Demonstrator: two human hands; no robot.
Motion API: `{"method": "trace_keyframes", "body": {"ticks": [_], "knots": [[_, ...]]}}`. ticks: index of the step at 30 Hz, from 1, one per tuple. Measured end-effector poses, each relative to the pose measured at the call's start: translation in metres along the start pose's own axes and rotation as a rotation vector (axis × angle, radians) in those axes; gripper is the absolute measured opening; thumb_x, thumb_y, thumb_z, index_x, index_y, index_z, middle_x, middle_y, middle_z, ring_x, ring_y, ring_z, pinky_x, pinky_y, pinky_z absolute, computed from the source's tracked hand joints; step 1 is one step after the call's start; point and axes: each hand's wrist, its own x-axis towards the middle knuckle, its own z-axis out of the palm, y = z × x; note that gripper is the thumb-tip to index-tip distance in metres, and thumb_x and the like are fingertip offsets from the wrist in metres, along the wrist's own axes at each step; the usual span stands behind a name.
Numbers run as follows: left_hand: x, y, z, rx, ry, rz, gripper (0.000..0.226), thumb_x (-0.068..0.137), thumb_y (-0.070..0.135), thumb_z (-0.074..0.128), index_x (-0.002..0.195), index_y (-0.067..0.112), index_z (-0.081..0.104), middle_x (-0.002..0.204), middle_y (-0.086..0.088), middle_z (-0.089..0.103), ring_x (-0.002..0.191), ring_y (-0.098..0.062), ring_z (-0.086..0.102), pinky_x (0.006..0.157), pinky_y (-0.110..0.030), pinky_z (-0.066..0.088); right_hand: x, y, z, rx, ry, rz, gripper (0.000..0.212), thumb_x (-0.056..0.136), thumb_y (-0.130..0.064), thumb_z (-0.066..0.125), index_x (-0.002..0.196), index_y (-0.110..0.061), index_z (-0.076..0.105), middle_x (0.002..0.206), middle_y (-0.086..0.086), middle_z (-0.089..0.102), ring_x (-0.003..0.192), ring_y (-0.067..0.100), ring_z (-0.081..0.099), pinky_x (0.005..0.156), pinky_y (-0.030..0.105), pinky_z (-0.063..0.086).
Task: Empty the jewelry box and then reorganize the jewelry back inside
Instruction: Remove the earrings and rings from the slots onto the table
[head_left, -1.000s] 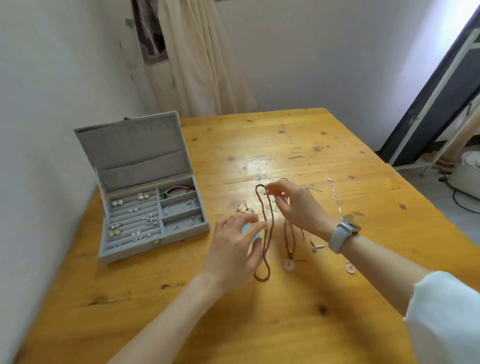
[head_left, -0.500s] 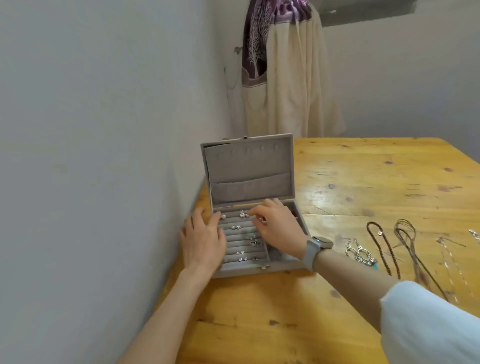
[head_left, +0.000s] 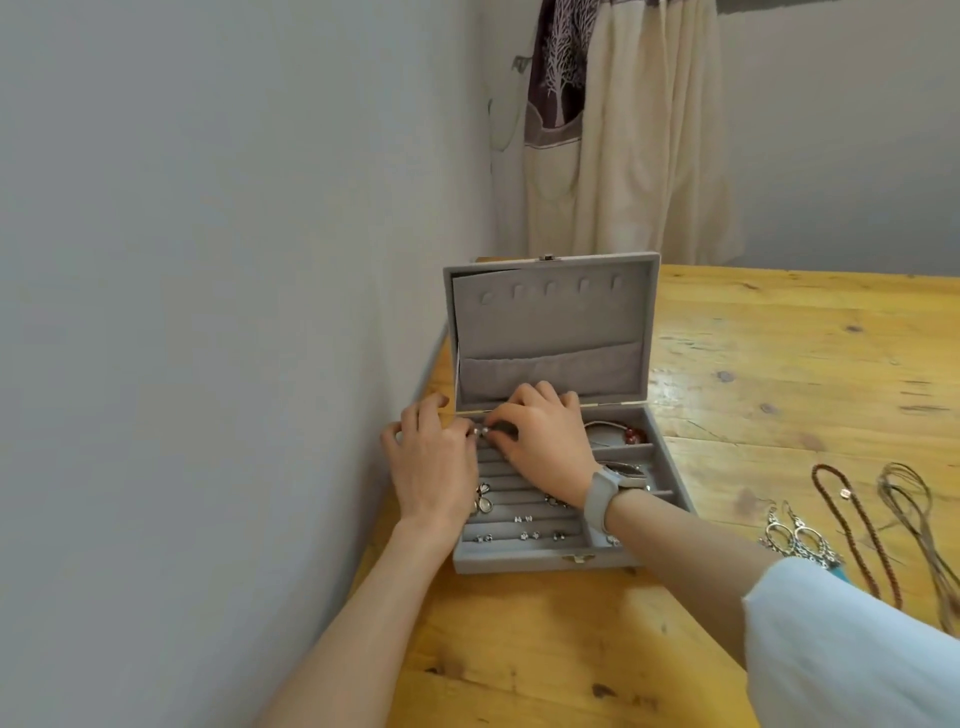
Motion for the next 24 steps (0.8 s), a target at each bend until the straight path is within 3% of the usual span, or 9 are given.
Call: {"method": "trace_keyframes", "body": {"ticks": [3, 7, 9, 14, 18, 24], "knots": [[-0.004, 0.000, -0.004, -0.118, 0.120, 0.020, 0.008, 0.074, 0.015, 0.073, 0.082, 0.015, 0.072, 0.107, -0.011, 0.062, 0.101, -0.029, 0.057, 0.083, -0.043, 0.039, -0.005, 0.001, -0.010, 0.080, 0.009, 0.027, 0.016, 0.085, -0.027, 0.057, 0.097, -0.019, 0.065, 0.096, 0.001, 0.060, 0.099, 0.023, 0.048, 0.081, 0.037, 0.029], [-0.028, 0.008, -0.025, -0.328, 0.198, 0.020, 0.012, 0.079, 0.015, 0.068, 0.091, 0.014, 0.070, 0.098, -0.004, 0.060, 0.094, -0.021, 0.056, 0.083, -0.029, 0.033, -0.031, -0.001, -0.039, 0.316, 0.046, 0.052, 0.006, 0.084, -0.018, 0.059, 0.090, -0.019, 0.059, 0.077, -0.014, 0.052, 0.079, 0.010, 0.044, 0.076, 0.032, 0.033], [-0.049, 0.015, -0.034, -0.437, 0.169, 0.044, 0.012, 0.082, 0.016, 0.065, 0.093, 0.014, 0.068, 0.092, 0.000, 0.059, 0.088, -0.016, 0.056, 0.080, -0.026, 0.038, -0.055, -0.001, -0.054, 0.411, 0.044, 0.044, 0.010, 0.082, -0.010, 0.060, 0.087, -0.018, 0.058, 0.072, -0.018, 0.048, 0.073, 0.012, 0.044, 0.072, 0.031, 0.037], [-0.110, 0.034, -0.047, -0.718, -0.020, 0.032, 0.014, 0.081, 0.008, 0.067, 0.091, 0.017, 0.068, 0.085, 0.010, 0.062, 0.079, -0.001, 0.054, 0.073, -0.007, 0.039, -0.124, 0.005, -0.081, 0.542, -0.016, 0.059, 0.017, 0.082, -0.005, 0.058, 0.089, -0.019, 0.053, 0.078, -0.010, 0.053, 0.071, 0.001, 0.047, 0.066, 0.009, 0.036], [-0.147, 0.042, -0.037, -0.669, -0.211, 0.073, 0.010, 0.080, 0.017, 0.066, 0.088, 0.023, 0.068, 0.081, 0.015, 0.060, 0.076, -0.003, 0.052, 0.073, -0.019, 0.039, -0.170, 0.019, -0.082, 0.372, -0.107, 0.000, 0.007, 0.083, -0.013, 0.061, 0.088, -0.017, 0.059, 0.079, -0.012, 0.054, 0.075, 0.001, 0.043, 0.067, 0.014, 0.038], [-0.157, 0.046, -0.034, -0.559, -0.212, 0.081, 0.011, 0.077, 0.023, 0.069, 0.089, 0.024, 0.071, 0.082, 0.010, 0.057, 0.082, -0.012, 0.049, 0.078, -0.035, 0.043, -0.198, 0.027, -0.072, 0.061, -0.125, 0.009, 0.021, 0.084, -0.036, 0.053, 0.087, -0.018, 0.063, 0.085, -0.004, 0.057, 0.081, 0.014, 0.046, 0.068, 0.031, 0.044]]}}
